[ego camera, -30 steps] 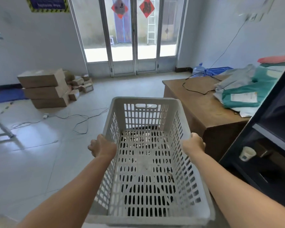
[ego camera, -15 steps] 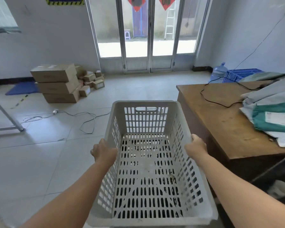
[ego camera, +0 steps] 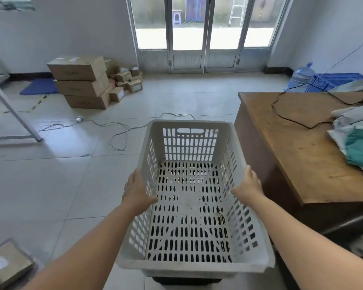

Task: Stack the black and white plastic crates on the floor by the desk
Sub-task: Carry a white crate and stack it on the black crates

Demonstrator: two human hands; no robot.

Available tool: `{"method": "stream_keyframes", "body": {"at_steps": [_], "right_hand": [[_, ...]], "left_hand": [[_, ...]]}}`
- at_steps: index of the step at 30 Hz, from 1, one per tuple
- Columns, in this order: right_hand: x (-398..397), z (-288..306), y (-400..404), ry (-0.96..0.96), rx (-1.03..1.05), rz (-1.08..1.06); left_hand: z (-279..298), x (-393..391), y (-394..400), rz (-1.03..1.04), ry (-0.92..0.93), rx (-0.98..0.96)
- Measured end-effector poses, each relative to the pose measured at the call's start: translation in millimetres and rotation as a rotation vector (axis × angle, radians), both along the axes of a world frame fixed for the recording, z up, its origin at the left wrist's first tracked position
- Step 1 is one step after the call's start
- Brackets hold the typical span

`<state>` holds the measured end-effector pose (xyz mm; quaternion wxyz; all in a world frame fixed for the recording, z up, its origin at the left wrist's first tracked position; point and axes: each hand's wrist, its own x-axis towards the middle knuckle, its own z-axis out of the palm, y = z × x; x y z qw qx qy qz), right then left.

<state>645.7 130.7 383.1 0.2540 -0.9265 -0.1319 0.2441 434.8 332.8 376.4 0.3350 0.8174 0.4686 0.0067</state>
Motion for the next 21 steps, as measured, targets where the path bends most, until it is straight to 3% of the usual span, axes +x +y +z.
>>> {"method": "stream_keyframes", "body": {"at_steps": [8, 17, 21], "right_hand": [[-62.9, -7.1, -45.7, -0.064, -0.133, 0.018], [-114.7, -11.5, -87.6, -0.122, -0.191, -0.005], [-132.4, -18.2, -91.9, -0.215, -0.184, 0.019]], "left_hand": [[1.3, -52.2, -32.3, -0.095, 0.008, -0.011], [-4.4, -97.5, -74.9, -0.005, -0.057, 0.013], [-13.4, -104.7, -90.3, -0.144, 0.034, 0.161]]}}
